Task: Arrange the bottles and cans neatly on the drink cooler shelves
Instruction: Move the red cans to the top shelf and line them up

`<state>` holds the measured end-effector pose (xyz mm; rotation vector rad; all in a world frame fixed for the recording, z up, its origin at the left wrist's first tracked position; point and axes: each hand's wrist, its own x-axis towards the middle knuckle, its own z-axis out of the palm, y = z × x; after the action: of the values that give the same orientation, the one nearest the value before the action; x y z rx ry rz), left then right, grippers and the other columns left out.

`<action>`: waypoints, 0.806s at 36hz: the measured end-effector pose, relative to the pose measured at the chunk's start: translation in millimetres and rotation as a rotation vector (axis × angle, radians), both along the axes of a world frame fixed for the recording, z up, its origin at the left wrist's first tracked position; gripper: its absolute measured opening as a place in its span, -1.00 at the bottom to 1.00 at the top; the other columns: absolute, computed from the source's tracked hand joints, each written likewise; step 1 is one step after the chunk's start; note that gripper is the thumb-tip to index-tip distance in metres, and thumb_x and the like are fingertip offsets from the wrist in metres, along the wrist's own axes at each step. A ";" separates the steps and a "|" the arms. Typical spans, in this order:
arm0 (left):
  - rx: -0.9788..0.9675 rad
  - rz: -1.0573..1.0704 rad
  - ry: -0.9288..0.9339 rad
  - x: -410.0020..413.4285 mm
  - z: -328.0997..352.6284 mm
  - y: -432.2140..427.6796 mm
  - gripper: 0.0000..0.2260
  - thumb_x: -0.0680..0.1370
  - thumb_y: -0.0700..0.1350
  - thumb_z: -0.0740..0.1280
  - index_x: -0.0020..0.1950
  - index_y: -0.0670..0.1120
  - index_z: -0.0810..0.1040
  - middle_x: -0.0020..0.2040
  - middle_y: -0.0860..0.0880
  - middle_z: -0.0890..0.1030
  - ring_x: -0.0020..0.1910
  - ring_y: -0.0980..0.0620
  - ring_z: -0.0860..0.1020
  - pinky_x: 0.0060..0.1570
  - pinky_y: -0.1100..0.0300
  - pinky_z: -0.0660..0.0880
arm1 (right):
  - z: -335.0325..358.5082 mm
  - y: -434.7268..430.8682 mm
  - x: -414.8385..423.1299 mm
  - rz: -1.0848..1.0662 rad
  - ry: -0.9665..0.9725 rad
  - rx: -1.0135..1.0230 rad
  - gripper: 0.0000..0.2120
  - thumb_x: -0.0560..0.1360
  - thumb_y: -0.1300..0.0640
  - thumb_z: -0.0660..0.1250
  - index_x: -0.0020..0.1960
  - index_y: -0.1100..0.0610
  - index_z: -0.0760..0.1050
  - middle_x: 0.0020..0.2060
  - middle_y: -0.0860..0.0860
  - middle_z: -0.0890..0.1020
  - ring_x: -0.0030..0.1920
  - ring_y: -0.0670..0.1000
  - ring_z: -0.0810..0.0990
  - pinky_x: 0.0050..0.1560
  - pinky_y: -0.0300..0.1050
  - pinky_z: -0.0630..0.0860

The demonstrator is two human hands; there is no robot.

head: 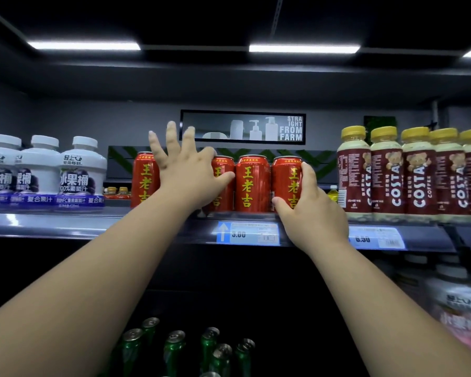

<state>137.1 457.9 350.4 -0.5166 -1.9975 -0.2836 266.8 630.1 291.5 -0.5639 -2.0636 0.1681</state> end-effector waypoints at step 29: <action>0.015 -0.136 0.095 12.5 -1.3 -0.9 -0.53 0.53 0.37 0.12 0.31 0.13 0.39 0.22 0.01 0.54 0.44 -0.12 0.31 0.46 -0.33 -0.25 | -0.9 3.0 0.6 0.008 0.028 0.032 -0.19 0.57 -0.31 0.18 0.60 -0.05 -0.18 0.25 0.03 0.54 0.15 0.13 0.58 0.11 0.08 0.56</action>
<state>149.6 456.9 349.1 -0.6463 -1.8698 -0.3515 267.3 633.2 290.6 -0.5307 -2.0384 0.1468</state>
